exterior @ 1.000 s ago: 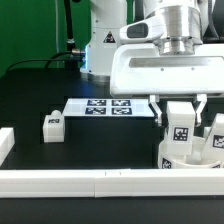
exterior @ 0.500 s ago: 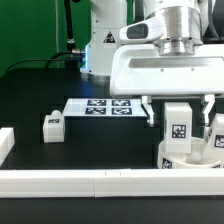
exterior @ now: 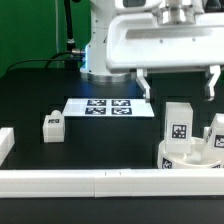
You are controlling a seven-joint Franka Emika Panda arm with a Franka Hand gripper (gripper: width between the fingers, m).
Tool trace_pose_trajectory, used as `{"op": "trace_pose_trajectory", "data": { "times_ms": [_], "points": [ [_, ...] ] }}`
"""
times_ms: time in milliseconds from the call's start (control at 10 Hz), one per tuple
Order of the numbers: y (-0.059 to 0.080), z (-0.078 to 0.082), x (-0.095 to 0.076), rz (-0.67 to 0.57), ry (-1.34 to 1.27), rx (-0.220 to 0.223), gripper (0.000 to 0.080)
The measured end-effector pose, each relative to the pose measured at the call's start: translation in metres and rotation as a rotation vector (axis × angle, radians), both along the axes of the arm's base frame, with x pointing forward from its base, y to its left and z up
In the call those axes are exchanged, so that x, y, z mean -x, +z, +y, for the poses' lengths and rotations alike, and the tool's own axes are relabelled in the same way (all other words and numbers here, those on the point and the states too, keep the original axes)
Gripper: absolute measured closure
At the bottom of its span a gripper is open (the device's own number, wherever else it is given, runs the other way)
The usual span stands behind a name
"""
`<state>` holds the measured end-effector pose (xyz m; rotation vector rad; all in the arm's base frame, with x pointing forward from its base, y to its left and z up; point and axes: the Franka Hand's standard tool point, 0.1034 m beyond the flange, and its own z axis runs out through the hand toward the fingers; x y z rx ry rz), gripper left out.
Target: Assemble stool
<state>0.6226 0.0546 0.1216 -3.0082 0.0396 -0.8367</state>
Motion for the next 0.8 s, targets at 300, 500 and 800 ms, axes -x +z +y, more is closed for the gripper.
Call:
{"op": "trace_pose_trajectory", "data": {
  "times_ms": [300, 500, 800],
  "points": [
    [0.001, -0.001, 0.000, 0.010, 0.001, -0.001, 0.0150],
    [-0.001, 0.000, 0.001, 0.034, 0.003, -0.005, 0.0150],
    [-0.008, -0.003, 0.001, 0.221, 0.004, -0.036, 0.0150]
  ]
}}
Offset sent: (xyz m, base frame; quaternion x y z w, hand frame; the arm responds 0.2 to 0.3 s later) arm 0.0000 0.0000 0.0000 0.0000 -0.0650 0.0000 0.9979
